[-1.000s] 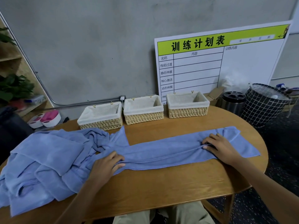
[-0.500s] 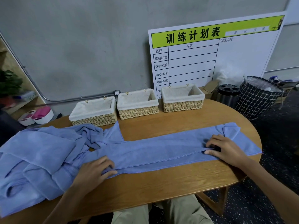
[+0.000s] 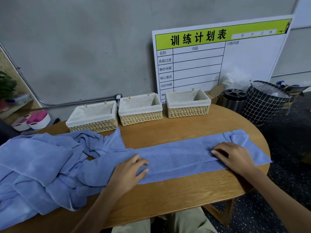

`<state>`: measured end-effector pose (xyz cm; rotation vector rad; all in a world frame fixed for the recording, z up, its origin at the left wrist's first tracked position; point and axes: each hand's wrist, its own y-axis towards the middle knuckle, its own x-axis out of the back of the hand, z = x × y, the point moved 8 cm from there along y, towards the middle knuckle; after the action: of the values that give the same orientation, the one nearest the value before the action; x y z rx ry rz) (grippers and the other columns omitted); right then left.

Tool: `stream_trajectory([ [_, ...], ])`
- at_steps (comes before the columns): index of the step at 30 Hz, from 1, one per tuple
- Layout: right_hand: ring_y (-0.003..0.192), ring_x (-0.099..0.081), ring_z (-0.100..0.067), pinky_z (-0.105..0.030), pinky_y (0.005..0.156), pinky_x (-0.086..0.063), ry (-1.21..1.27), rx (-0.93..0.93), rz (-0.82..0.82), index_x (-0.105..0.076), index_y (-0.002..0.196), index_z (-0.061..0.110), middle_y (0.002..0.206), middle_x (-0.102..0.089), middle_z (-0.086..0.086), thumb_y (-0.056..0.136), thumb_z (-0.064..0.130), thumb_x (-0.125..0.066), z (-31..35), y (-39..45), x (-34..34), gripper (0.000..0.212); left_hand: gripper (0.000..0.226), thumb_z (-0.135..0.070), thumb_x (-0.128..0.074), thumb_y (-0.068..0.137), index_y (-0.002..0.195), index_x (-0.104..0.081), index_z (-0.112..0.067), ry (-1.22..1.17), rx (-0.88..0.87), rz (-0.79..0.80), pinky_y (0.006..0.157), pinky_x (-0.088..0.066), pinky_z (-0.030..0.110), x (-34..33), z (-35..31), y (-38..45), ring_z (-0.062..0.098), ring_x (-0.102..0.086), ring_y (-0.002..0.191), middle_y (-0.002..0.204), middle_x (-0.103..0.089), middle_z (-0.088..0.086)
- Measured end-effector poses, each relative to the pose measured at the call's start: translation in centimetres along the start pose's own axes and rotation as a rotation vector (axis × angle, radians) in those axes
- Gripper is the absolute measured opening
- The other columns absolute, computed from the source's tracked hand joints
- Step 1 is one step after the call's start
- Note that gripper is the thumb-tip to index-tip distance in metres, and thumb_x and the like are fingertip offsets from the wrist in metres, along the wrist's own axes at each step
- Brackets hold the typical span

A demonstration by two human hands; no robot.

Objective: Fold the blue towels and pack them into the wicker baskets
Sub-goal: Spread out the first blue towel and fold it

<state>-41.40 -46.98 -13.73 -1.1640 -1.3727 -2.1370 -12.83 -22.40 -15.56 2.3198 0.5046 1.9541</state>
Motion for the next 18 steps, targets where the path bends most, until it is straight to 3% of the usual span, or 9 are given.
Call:
stream_trajectory([
  [7, 0.069, -0.054, -0.005, -0.018, 0.043, -0.030, -0.026, -0.002, 0.057, -0.065, 0.091, 0.035, 0.080, -0.059, 0.017, 0.089, 0.064, -0.045, -0.4, -0.1, -0.4, 0.036, 0.037, -0.069, -0.041, 0.092, 0.116, -0.057, -0.045, -0.046, -0.009, -0.015, 0.057, -0.044, 0.022, 0.2, 0.9, -0.8, 0.001, -0.052, 0.080, 0.098, -0.045, -0.019],
  [12, 0.070, -0.057, -0.006, -0.024, 0.044, -0.042, -0.066, -0.034, 0.089, -0.064, 0.097, 0.037, 0.080, -0.060, 0.017, 0.088, 0.071, -0.037, -1.3, -0.1, -0.3, 0.044, 0.036, -0.070, -0.042, 0.090, 0.113, -0.055, -0.047, -0.046, 0.002, 0.048, 0.063, -0.050, 0.030, 0.4, 0.9, -0.4, 0.003, -0.057, 0.082, 0.096, -0.049, -0.017],
  [18, 0.077, -0.060, -0.011, -0.021, 0.050, -0.039, -0.033, -0.031, 0.107, -0.067, 0.102, 0.034, 0.087, -0.063, 0.018, 0.092, 0.069, -0.035, -2.8, -0.9, 1.3, 0.049, 0.043, -0.070, -0.034, 0.087, 0.086, -0.061, -0.036, 0.018, -0.008, 0.050, 0.056, -0.035, 0.023, 1.4, -1.5, 2.9, 0.007, -0.052, 0.068, 0.078, -0.048, -0.015],
])
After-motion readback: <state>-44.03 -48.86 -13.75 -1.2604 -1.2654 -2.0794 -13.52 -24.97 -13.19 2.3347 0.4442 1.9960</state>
